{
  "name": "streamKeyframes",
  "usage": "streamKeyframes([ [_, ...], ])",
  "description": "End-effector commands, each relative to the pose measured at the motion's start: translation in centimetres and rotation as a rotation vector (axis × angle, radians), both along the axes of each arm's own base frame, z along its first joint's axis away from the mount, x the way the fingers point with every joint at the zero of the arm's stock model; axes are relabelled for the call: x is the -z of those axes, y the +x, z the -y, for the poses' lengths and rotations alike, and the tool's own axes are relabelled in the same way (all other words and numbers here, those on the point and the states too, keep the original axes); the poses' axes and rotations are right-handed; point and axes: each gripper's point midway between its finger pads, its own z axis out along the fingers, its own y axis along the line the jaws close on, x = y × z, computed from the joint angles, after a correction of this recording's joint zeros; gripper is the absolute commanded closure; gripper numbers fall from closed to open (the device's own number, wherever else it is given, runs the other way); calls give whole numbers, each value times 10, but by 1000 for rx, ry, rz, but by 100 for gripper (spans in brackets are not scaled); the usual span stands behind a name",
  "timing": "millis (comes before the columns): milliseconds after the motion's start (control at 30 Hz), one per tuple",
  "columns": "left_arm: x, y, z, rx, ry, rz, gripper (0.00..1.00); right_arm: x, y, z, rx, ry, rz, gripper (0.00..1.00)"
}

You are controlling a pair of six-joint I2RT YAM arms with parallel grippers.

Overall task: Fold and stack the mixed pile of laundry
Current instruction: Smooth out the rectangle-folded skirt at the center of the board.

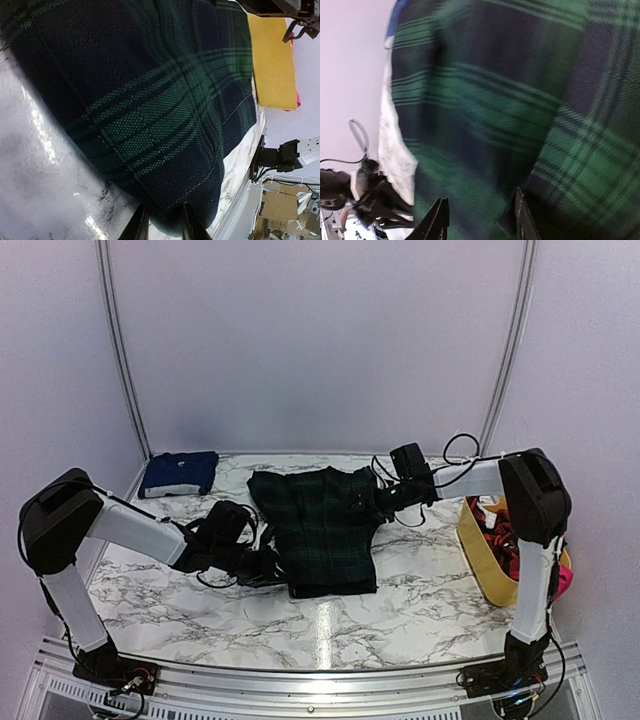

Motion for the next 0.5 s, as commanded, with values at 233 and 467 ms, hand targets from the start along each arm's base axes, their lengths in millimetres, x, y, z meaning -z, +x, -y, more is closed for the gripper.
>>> streamKeyframes([
  [233, -63, 10, 15, 5, -159, 118, 75, -89, -107, -58, -260, 172, 50, 60],
  [467, -86, 15, 25, 33, -182, 156, 72, 17, -127, -26, -240, 76, -116, 72],
])
